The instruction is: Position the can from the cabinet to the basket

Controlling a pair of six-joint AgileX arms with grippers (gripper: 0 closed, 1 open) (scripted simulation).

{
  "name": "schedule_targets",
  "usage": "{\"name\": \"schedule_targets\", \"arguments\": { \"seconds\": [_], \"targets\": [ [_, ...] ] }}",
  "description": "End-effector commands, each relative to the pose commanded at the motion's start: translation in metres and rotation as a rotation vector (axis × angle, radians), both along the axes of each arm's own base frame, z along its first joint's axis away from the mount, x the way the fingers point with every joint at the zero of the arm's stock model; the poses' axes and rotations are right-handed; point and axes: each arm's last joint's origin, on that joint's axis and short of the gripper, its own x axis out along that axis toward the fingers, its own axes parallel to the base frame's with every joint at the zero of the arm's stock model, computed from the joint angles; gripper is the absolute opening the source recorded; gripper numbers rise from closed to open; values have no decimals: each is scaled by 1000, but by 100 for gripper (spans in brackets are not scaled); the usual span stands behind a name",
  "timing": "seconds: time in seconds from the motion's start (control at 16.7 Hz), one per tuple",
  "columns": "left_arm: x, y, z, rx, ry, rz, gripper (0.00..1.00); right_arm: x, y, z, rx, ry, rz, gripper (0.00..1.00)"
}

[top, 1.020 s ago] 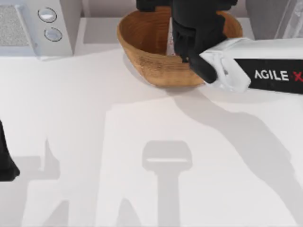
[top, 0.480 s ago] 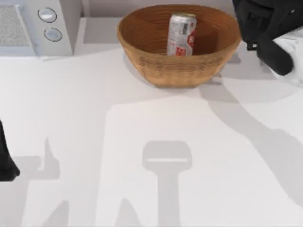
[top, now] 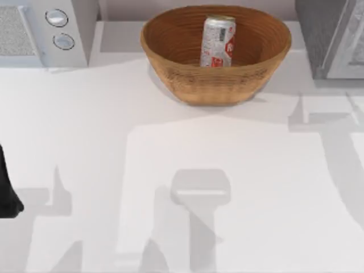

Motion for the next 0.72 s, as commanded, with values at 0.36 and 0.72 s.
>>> {"name": "schedule_targets", "arguments": {
  "seconds": [0.36, 0.72],
  "targets": [
    [0, 0, 0, 0, 0, 0, 100, -84, -40, -85, -9, -2, 2, 100],
    [0, 0, 0, 0, 0, 0, 100, -94, -49, -151, -12, 65, 7, 100]
  ]
}}
